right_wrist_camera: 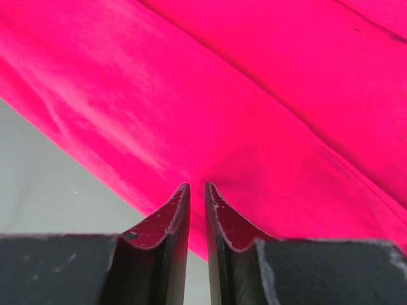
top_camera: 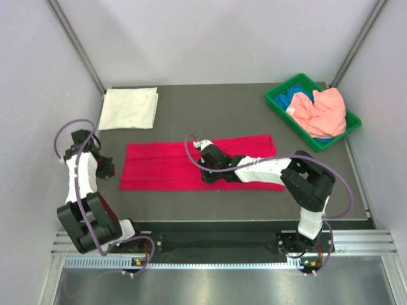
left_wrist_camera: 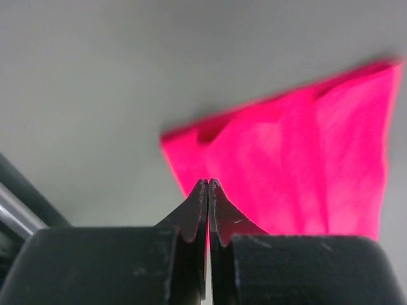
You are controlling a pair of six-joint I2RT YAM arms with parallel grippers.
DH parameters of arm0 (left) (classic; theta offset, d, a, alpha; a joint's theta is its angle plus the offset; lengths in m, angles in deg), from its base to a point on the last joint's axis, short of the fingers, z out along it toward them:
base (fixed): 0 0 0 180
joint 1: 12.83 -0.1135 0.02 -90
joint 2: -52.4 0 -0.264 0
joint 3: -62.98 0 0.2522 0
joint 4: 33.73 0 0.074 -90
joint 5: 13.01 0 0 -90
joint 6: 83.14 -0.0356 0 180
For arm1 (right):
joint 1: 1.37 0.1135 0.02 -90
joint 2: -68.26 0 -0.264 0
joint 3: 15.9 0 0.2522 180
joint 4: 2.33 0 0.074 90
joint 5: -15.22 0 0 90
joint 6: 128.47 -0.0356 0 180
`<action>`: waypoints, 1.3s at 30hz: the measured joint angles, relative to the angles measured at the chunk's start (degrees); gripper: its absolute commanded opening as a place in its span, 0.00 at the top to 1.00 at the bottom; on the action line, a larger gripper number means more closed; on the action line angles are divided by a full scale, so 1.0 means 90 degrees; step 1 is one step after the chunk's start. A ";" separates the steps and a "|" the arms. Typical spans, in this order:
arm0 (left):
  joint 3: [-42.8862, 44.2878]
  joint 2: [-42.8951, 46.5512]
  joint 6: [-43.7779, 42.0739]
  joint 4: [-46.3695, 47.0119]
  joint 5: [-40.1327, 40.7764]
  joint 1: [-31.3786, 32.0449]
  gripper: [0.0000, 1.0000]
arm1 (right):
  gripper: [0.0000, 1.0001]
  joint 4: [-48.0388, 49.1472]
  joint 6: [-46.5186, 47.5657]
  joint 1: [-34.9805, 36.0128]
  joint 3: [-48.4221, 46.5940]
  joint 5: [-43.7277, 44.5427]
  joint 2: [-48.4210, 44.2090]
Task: Fold and stack the t-shirts
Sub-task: Fold the tshirt
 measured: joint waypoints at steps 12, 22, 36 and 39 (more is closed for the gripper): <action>-0.1124 0.0452 0.1695 -0.0151 0.0221 0.0607 0.99 | 0.83 0.0406 -0.0112 -0.0017 0.0002 -0.0495 0.0000; -0.1195 -0.0554 0.2127 0.0413 0.0391 0.1280 0.88 | 0.83 0.0549 -0.0136 -0.0109 0.0092 -0.0588 -0.0005; -0.0668 -0.1627 0.2550 0.0364 0.0823 0.1950 0.75 | 0.83 0.0622 -0.0175 -0.0277 0.0255 -0.0600 -0.0044; -0.0644 -0.1627 0.2550 0.0294 0.0967 0.1957 0.72 | 0.83 0.0629 -0.0175 -0.0294 0.0257 -0.0605 -0.0049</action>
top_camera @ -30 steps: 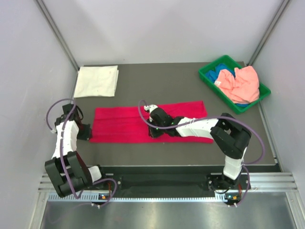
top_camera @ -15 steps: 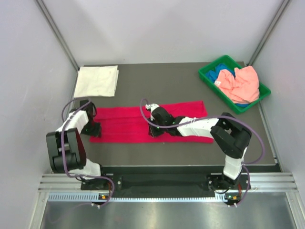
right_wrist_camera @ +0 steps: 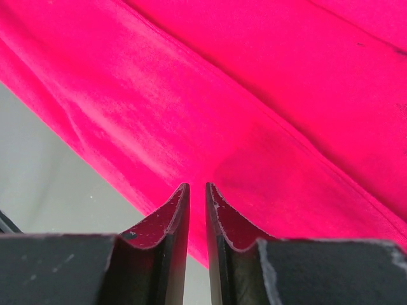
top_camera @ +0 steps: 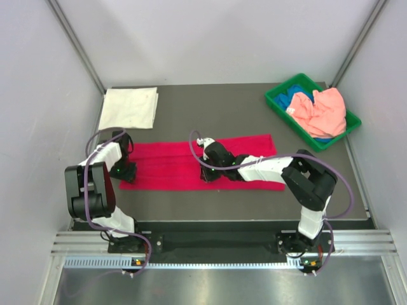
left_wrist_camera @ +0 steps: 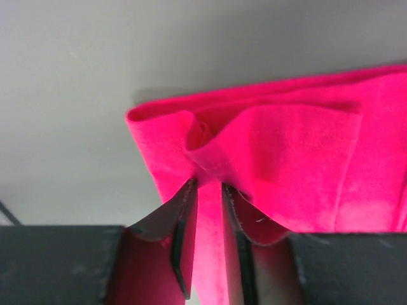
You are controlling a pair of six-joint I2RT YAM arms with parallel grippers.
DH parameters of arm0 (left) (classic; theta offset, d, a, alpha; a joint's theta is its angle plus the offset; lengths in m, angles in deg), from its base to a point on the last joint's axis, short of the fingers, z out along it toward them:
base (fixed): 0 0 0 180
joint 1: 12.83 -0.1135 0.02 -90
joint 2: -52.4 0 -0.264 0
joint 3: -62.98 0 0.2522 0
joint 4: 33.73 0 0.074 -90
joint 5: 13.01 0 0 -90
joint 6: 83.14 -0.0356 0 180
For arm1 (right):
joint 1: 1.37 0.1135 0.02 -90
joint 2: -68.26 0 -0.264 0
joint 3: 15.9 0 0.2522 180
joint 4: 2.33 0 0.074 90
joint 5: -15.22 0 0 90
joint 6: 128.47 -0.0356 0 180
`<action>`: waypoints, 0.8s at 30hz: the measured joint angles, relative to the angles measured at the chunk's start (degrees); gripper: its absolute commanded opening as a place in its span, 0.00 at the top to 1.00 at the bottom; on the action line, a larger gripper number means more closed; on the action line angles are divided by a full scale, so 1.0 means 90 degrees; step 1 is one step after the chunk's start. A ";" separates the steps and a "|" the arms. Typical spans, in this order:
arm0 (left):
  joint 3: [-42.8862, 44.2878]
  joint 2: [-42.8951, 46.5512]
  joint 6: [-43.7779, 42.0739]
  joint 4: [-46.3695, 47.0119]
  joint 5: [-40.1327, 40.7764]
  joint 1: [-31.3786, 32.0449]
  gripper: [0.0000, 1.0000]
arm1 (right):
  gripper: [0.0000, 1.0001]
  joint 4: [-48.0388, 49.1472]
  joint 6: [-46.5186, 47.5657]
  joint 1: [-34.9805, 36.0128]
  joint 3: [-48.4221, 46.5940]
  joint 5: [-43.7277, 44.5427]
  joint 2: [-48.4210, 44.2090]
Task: Fold and stack the t-shirts
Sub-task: Fold the tshirt
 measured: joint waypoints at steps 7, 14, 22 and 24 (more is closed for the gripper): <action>0.0168 0.0002 0.0000 -0.0199 0.0568 -0.0002 0.74 | 0.84 0.0034 -0.0002 -0.0002 0.0000 -0.0024 0.0000; 0.0165 -0.0231 -0.0015 -0.0199 0.0656 -0.0002 0.84 | 0.84 0.0034 -0.0002 -0.0015 0.0000 -0.0027 0.0000; 0.0177 -0.0245 -0.0029 -0.0172 0.0670 -0.0002 1.00 | 0.84 0.0036 -0.0005 -0.0029 0.0000 -0.0029 0.0000; 0.0148 -0.0189 -0.0029 -0.0194 0.0707 -0.0002 1.00 | 0.84 0.0036 -0.0005 -0.0029 0.0000 -0.0029 0.0000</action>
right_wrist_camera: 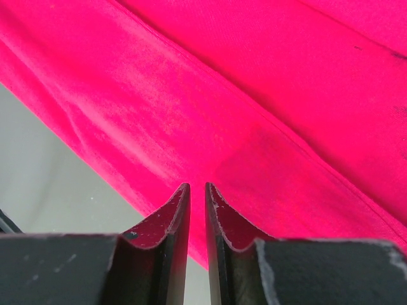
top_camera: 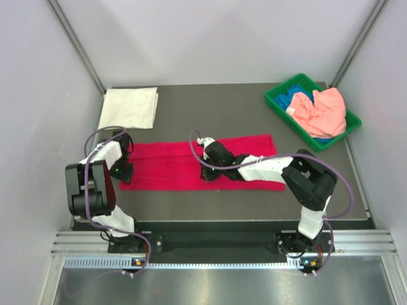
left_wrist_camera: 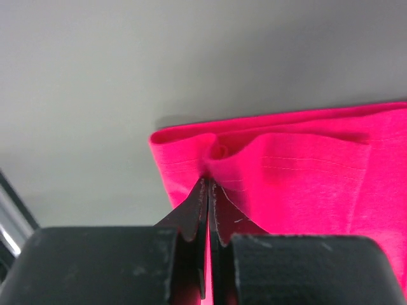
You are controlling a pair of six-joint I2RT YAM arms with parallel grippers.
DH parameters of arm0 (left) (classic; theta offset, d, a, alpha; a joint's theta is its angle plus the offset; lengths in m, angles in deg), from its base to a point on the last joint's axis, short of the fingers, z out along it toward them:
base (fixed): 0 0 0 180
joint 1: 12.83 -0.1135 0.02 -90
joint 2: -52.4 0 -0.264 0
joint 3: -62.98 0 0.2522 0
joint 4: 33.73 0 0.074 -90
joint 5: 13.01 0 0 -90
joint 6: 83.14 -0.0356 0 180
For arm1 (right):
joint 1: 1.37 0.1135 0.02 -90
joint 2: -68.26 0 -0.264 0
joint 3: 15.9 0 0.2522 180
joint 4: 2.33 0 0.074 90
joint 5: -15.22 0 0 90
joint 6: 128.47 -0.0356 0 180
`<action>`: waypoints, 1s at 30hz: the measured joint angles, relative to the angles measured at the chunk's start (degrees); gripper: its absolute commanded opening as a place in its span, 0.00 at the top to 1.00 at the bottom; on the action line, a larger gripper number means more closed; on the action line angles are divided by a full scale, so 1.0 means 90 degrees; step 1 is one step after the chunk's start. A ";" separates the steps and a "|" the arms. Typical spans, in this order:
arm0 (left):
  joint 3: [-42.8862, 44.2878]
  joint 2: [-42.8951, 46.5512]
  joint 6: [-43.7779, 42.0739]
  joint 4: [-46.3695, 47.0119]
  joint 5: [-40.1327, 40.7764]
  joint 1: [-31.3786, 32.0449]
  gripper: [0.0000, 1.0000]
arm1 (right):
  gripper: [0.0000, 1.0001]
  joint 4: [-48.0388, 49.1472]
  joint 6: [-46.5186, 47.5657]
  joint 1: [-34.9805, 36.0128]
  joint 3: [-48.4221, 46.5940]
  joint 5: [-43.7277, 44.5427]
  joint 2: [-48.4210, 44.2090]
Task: Fold and stack the t-shirts
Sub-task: Fold the tshirt
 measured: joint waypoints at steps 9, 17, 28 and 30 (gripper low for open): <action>-0.0129 0.0644 0.0053 -0.0406 0.0393 0.0000 1.00 | 0.84 0.0002 -0.0010 -0.0036 0.0000 -0.0010 0.0002; -0.0437 0.0695 0.0095 -0.0556 0.0505 0.0000 0.96 | 0.84 0.0005 -0.0046 -0.0044 0.0000 -0.0015 0.0002; -0.0435 0.1008 -0.0036 -0.0129 0.0415 0.0000 0.78 | 0.84 0.0005 -0.0046 -0.0053 0.0000 -0.0015 0.0002; -0.0435 0.0991 -0.0046 -0.0034 0.0321 0.0000 0.79 | 0.84 0.0005 -0.0046 -0.0053 0.0000 -0.0015 0.0002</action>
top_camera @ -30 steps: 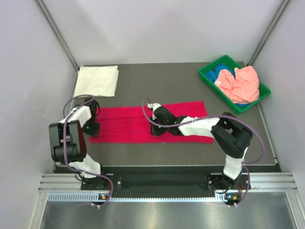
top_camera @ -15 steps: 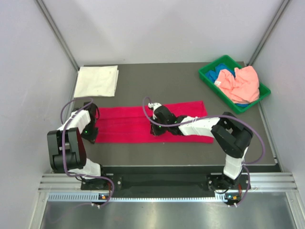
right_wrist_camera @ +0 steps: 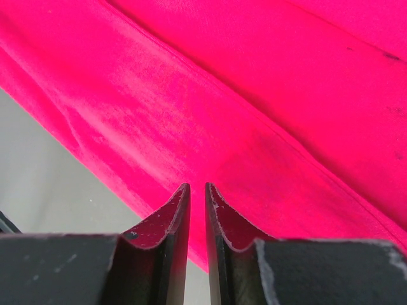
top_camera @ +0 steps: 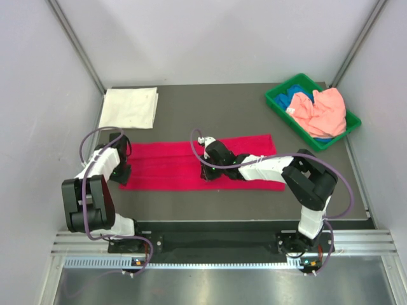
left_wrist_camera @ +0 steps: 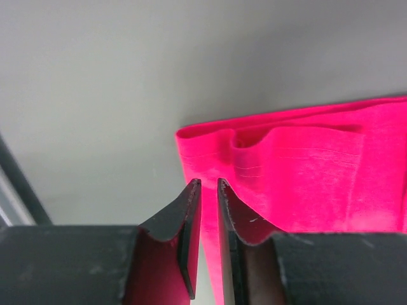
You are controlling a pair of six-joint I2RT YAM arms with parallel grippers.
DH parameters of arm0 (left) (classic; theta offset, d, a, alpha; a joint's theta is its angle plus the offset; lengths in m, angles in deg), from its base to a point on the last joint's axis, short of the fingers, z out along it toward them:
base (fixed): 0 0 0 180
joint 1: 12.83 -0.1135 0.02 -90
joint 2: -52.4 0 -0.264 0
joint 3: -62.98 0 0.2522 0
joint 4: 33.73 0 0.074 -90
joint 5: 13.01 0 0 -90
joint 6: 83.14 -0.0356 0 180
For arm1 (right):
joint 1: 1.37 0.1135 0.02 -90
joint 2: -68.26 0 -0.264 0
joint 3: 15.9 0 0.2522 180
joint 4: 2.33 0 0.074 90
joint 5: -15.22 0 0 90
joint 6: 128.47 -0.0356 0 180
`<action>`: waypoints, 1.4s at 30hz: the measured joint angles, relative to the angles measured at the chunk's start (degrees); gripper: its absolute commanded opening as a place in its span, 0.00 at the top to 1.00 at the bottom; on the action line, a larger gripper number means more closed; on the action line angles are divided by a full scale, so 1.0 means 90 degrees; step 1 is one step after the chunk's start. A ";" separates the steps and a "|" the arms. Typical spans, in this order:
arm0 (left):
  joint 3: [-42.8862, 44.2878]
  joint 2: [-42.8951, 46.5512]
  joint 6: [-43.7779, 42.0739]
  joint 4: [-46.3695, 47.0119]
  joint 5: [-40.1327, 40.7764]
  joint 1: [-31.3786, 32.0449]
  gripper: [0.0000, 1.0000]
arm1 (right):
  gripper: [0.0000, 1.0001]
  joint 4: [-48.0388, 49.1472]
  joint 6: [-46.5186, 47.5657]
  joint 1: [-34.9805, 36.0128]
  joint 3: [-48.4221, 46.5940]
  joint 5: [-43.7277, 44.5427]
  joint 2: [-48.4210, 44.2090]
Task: Fold and stack the t-shirts
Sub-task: Fold the tshirt
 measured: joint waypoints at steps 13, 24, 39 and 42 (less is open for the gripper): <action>-0.0002 -0.0413 0.0000 0.0359 -0.0328 0.0000 0.83 | 0.84 0.0000 0.0000 -0.0002 0.0000 -0.0002 0.0000; -0.0056 -0.0573 0.0022 0.0418 -0.0304 0.0000 0.86 | 0.84 0.0002 0.0000 -0.0002 0.0000 -0.0010 0.0000; -0.0102 -0.0483 0.0119 0.0328 -0.0053 0.0036 1.00 | 0.84 0.0024 0.0000 -0.0029 0.0000 -0.0049 0.0000; -0.0134 -0.0437 0.0206 0.0136 0.0119 0.0036 1.00 | 0.84 0.0041 0.0000 -0.0029 0.0000 -0.0058 0.0000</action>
